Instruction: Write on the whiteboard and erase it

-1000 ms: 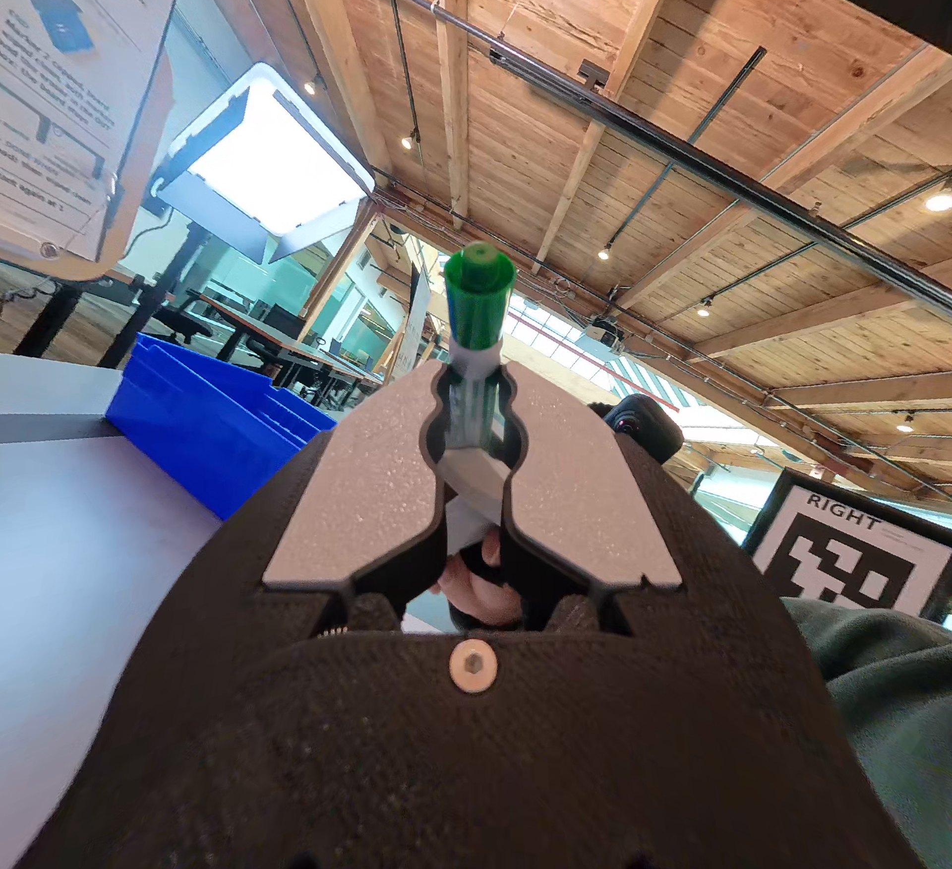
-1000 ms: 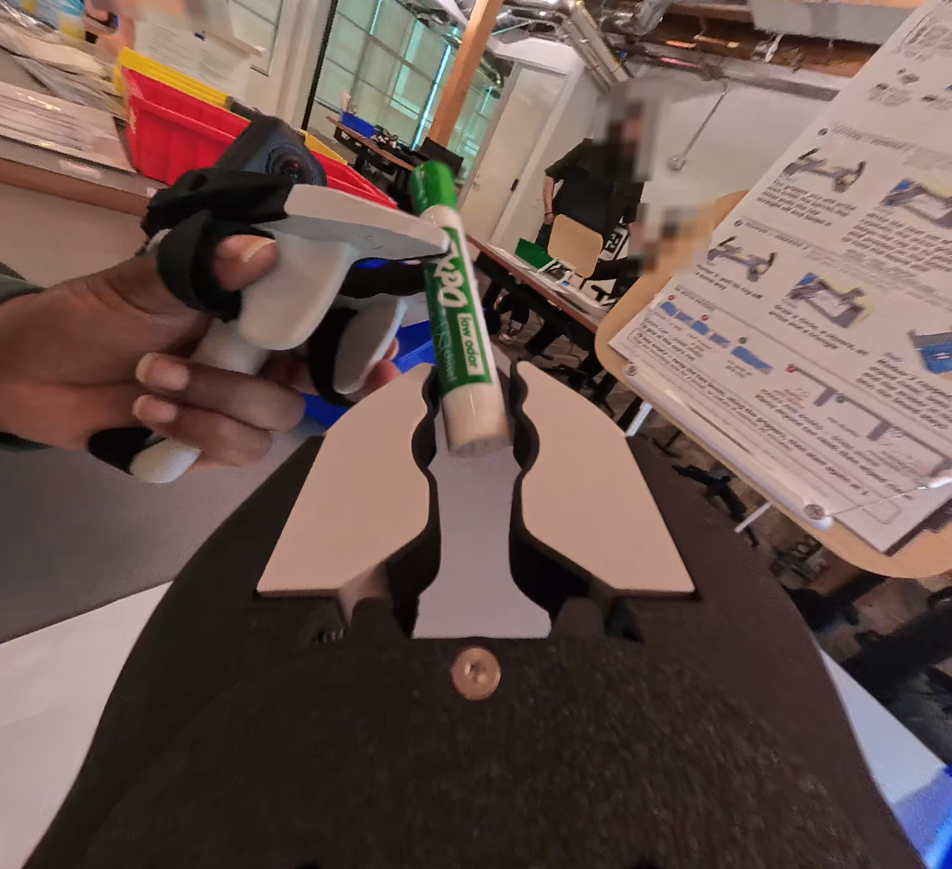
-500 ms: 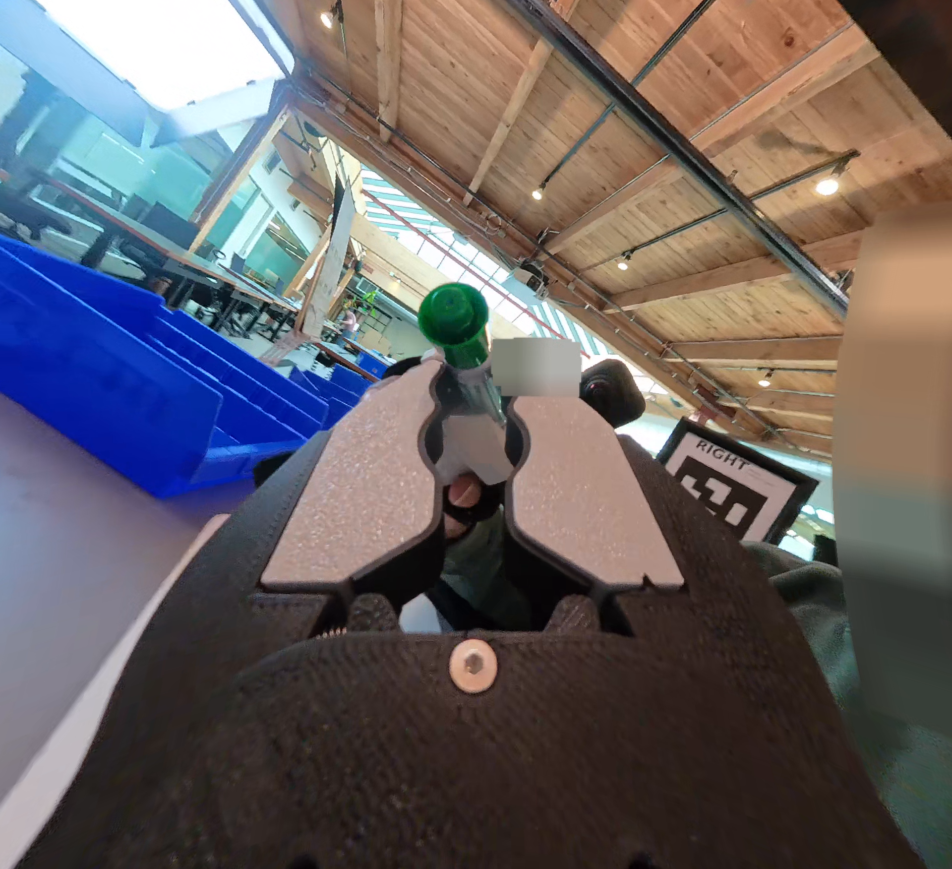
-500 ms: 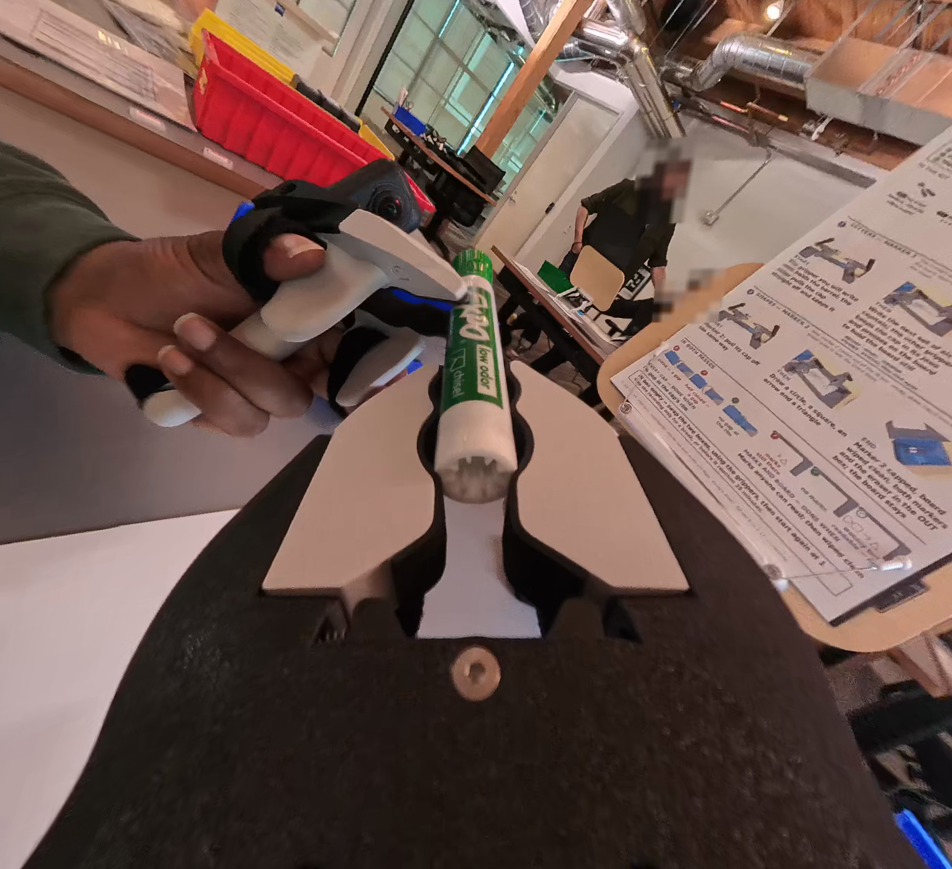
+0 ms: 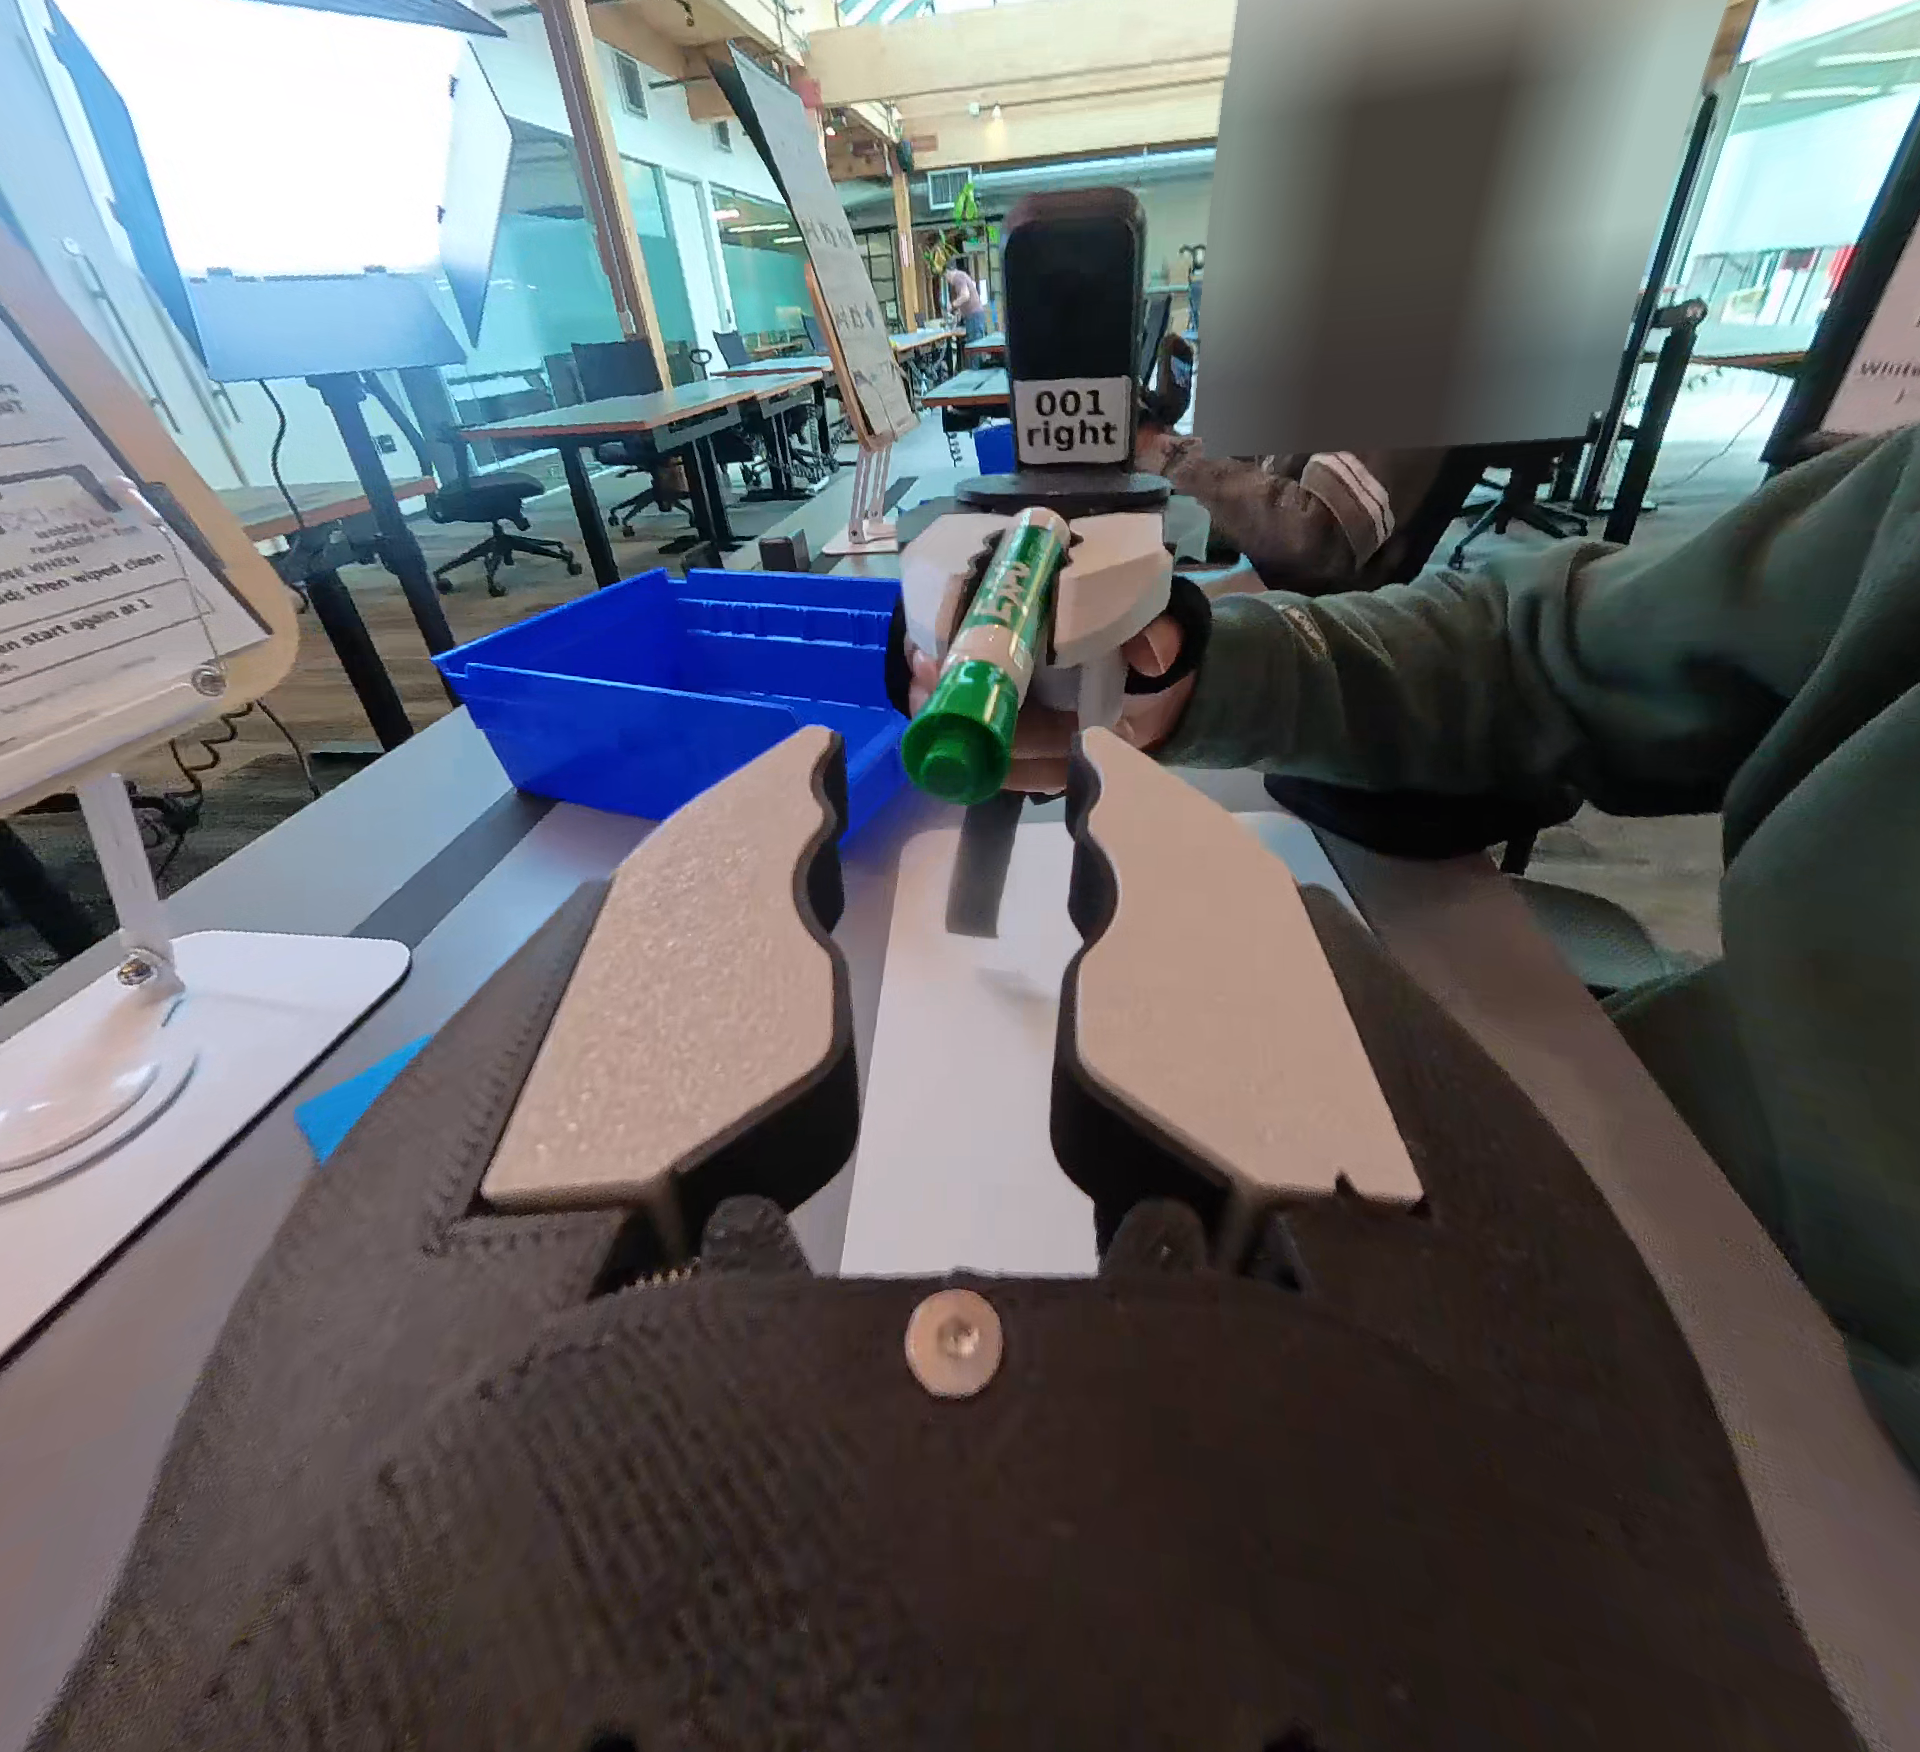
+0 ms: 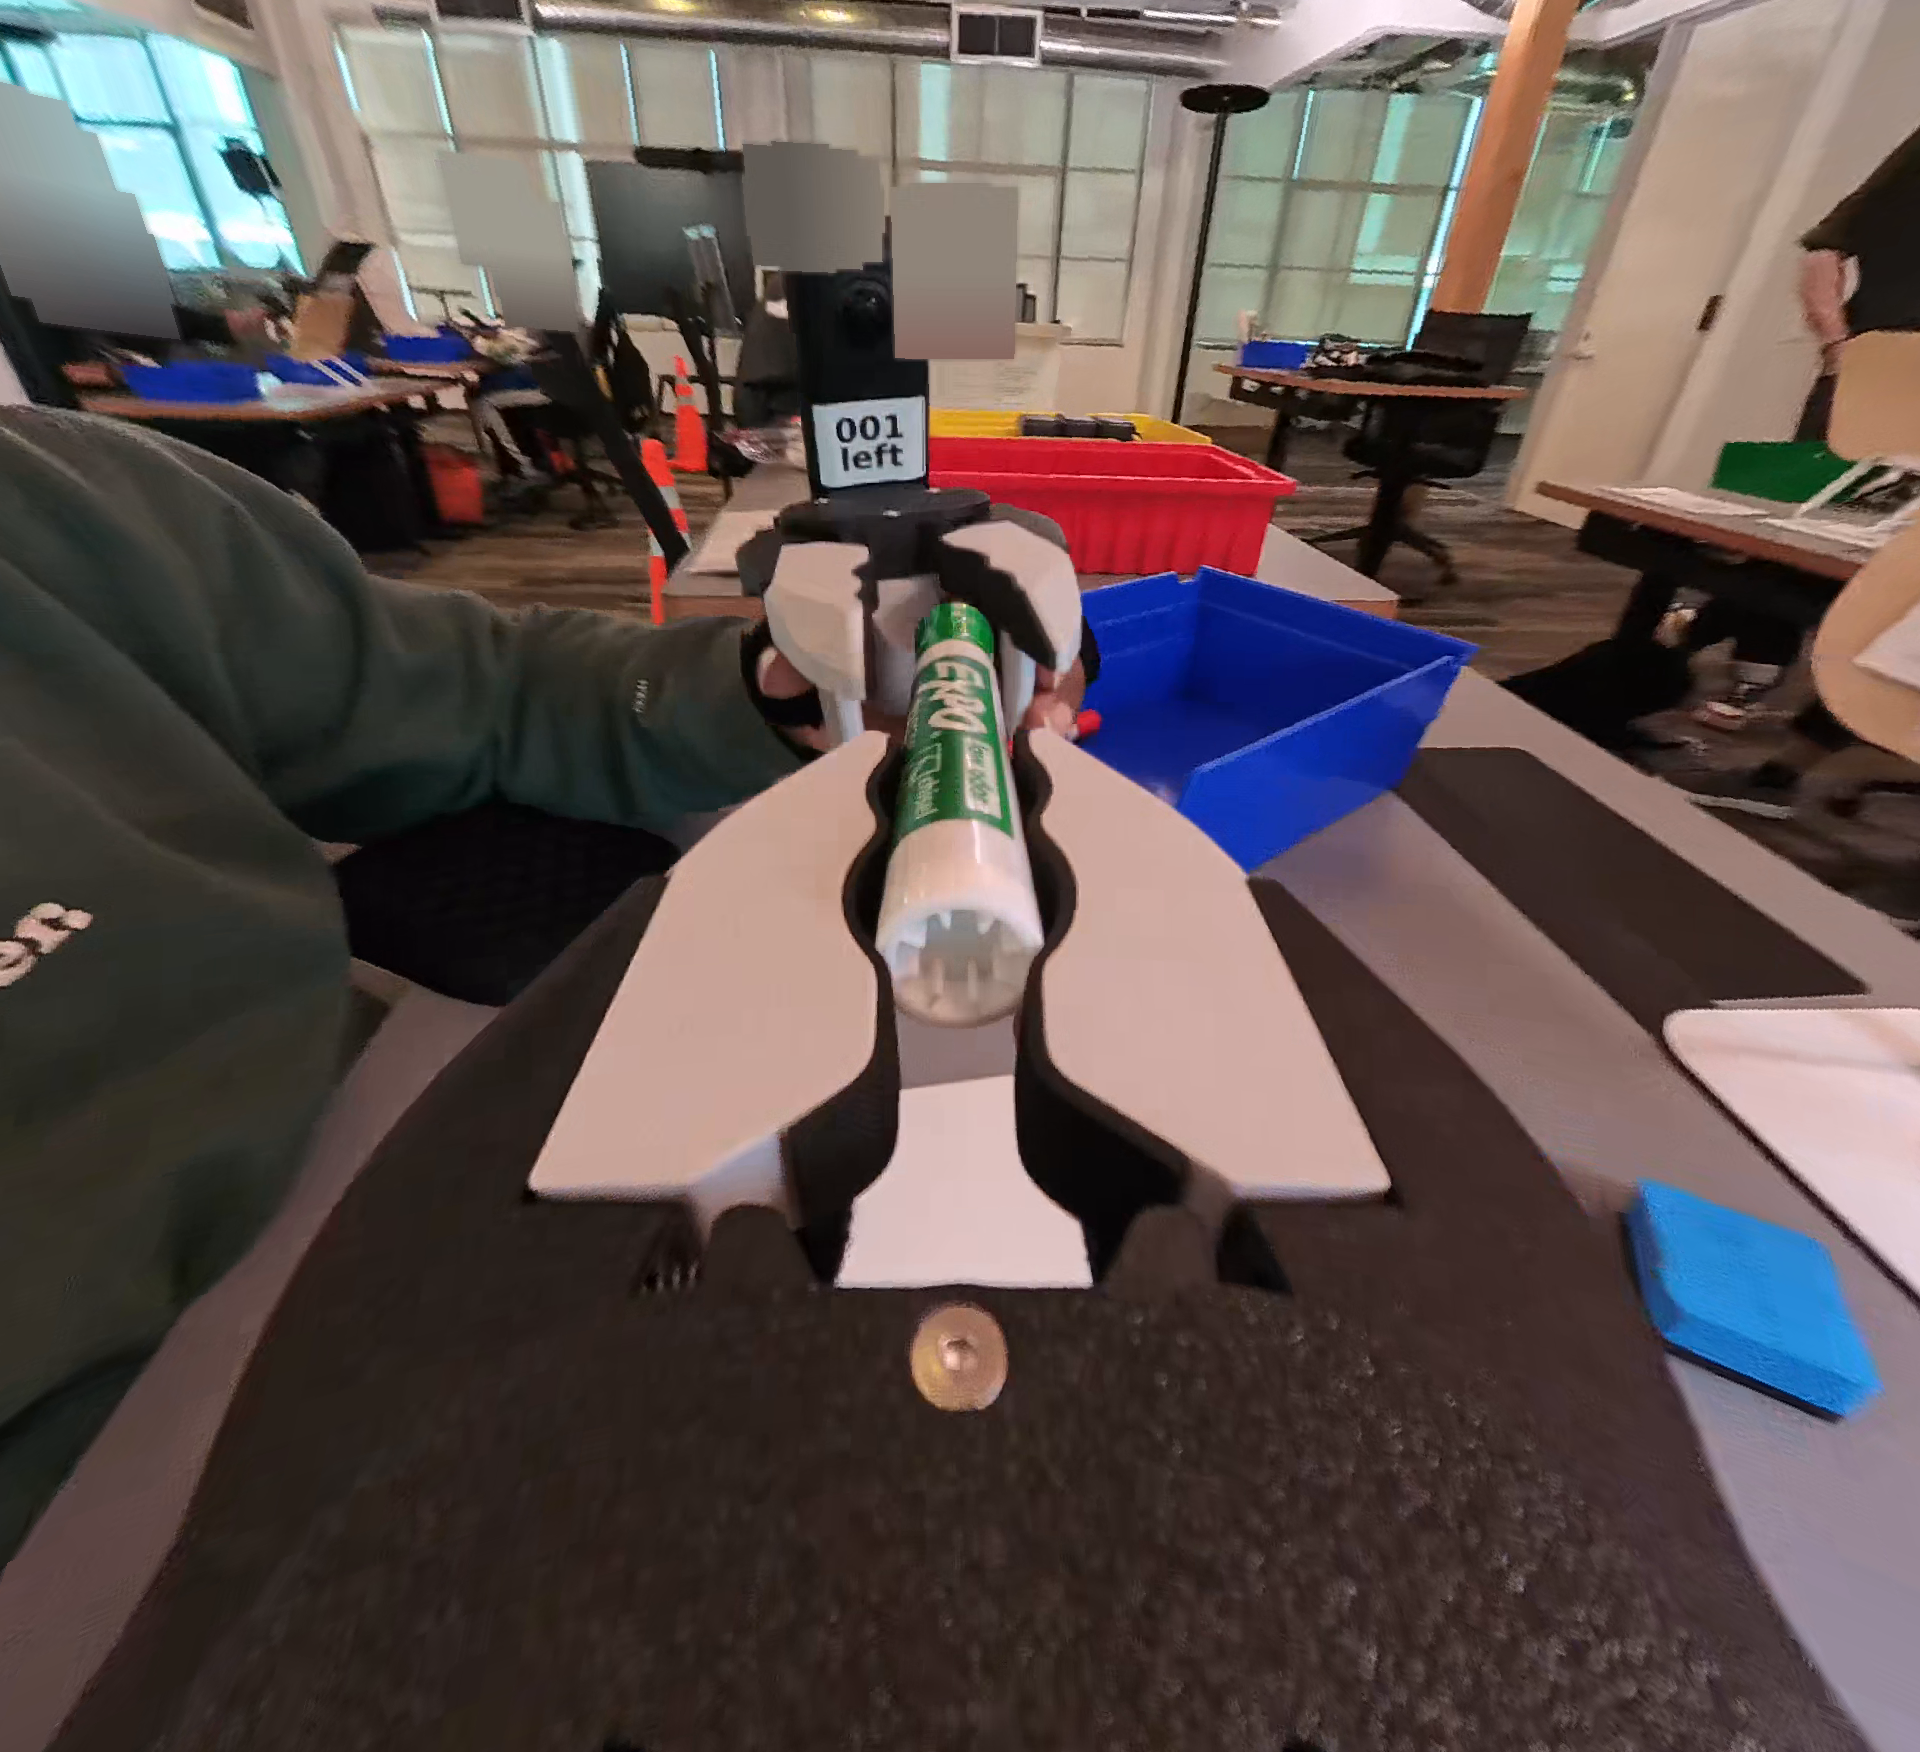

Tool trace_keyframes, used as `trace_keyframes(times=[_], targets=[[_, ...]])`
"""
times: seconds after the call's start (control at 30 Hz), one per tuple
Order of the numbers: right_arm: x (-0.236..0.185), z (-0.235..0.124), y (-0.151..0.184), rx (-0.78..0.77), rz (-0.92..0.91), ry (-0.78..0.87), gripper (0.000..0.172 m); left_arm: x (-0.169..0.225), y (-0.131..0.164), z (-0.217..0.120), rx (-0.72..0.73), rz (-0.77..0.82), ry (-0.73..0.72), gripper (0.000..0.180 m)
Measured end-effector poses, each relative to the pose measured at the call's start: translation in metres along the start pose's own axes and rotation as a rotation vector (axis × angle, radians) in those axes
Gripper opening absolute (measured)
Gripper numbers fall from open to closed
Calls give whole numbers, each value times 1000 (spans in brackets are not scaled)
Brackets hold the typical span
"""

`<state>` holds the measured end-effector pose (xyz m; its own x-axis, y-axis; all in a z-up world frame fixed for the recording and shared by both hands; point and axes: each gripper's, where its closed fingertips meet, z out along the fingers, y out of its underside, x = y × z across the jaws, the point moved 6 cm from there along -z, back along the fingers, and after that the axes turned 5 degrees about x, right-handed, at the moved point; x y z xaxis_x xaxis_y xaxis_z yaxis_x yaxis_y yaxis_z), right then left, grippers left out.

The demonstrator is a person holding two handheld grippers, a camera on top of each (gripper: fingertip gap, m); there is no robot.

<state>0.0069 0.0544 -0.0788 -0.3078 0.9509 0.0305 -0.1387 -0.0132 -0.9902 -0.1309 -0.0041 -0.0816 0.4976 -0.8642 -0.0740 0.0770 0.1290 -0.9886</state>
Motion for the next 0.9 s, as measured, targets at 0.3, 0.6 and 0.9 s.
trace_keyframes(times=[0.3,0.6,0.9], targets=[[-1,5,12,-14,73,-51,20,6,8,5,-30,2,32,19],[-4,5,13,-18,-8,-39,21,2,11,4,-60,-157,99,19],[-9,8,18,-132,-265,54,35,-5,19,1,-47,-411,203,18]])
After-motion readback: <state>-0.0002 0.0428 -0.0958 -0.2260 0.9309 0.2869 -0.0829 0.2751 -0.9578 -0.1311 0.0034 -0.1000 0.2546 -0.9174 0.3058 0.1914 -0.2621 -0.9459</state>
